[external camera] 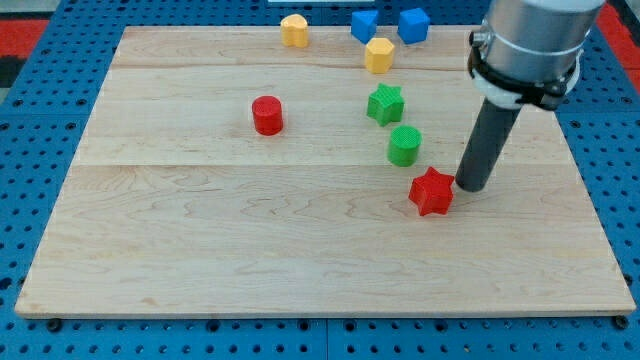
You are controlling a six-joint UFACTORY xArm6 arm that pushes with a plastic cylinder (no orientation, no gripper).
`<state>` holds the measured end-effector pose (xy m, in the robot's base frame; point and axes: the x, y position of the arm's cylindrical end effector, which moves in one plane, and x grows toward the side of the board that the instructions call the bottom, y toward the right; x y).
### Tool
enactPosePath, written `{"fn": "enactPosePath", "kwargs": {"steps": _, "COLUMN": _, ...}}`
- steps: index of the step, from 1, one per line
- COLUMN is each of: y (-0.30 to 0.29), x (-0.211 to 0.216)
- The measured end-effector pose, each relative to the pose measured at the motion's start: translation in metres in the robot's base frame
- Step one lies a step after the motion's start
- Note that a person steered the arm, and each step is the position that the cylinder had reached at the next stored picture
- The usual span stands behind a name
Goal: Move the red star towards the red circle
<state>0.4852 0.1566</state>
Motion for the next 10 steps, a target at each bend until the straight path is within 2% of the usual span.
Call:
{"fn": "enactPosePath", "kwargs": {"steps": 1, "y": -0.029, "x": 0.022}}
{"fn": "enactPosePath", "kwargs": {"steps": 2, "y": -0.08, "x": 0.024}}
{"fn": "enactPosePath", "kwargs": {"steps": 5, "y": -0.173, "x": -0.009}}
{"fn": "enactPosePath", "kwargs": {"steps": 6, "y": -0.173, "x": -0.004}}
{"fn": "enactPosePath", "kwargs": {"steps": 7, "y": -0.132, "x": 0.022}}
{"fn": "enactPosePath", "kwargs": {"steps": 8, "y": -0.1, "x": 0.017}}
{"fn": "enactPosePath", "kwargs": {"steps": 9, "y": -0.104, "x": -0.001}}
{"fn": "enactPosePath", "kwargs": {"steps": 10, "y": -0.14, "x": -0.013}}
